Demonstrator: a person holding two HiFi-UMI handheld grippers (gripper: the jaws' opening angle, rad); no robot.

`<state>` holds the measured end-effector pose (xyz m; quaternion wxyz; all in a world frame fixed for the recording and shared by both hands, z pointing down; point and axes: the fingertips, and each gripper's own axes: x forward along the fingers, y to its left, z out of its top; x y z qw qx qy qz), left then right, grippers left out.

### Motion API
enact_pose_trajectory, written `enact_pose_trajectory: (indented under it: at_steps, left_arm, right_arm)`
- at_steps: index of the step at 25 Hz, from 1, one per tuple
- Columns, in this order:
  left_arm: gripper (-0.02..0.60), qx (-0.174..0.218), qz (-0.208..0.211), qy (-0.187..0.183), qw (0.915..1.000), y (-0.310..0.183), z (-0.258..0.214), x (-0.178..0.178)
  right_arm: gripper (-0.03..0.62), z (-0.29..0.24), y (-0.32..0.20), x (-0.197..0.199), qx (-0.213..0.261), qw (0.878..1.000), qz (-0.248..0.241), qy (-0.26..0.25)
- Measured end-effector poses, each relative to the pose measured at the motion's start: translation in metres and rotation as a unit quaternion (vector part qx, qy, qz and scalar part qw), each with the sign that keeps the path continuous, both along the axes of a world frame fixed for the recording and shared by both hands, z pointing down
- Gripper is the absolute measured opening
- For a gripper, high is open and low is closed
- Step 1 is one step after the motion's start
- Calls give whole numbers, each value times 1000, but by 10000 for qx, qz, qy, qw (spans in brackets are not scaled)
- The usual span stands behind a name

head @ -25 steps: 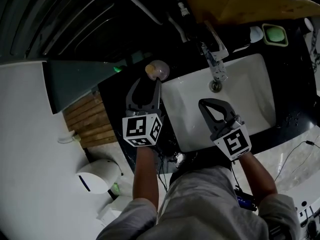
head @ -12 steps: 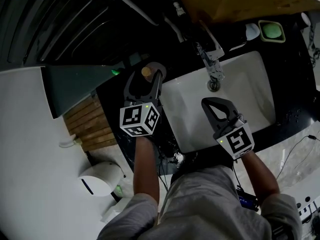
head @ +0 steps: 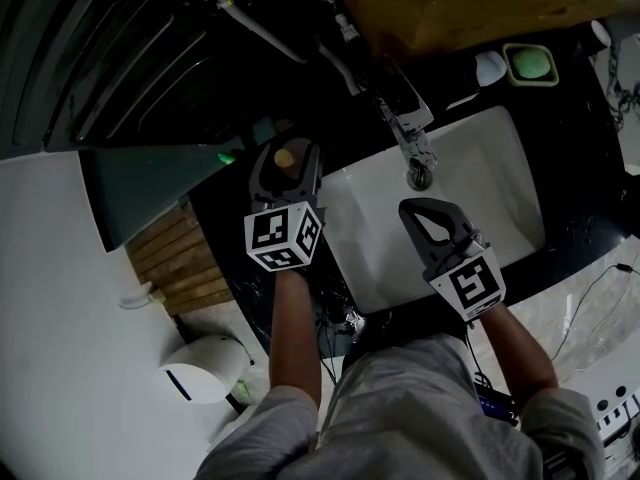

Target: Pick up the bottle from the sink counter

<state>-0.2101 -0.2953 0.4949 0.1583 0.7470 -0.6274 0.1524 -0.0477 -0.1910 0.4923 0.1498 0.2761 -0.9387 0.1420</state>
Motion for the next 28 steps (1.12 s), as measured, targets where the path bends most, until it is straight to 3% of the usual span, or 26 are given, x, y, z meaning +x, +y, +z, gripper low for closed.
enact_pose_trajectory:
  at_steps: [12,16,25,28]
  left_arm:
    - [283,36,-15,-72,10000,-2,3,-3]
    - [216,37,23,-204,9998,-1,3,-6]
    - [192,153,152,-294,9993,0,0,-4]
    - [130,227,194,-365,9989,1,-3,-3]
  right_arm:
    - [9,5,-3,-3,-39,10000,-10,22]
    - [9,4,-3,-5,-10,10000,-20,34]
    - [9,3,-3,-4,-32,10000,2,14]
    - [9,3,-3,-4,-15,10000,19,18]
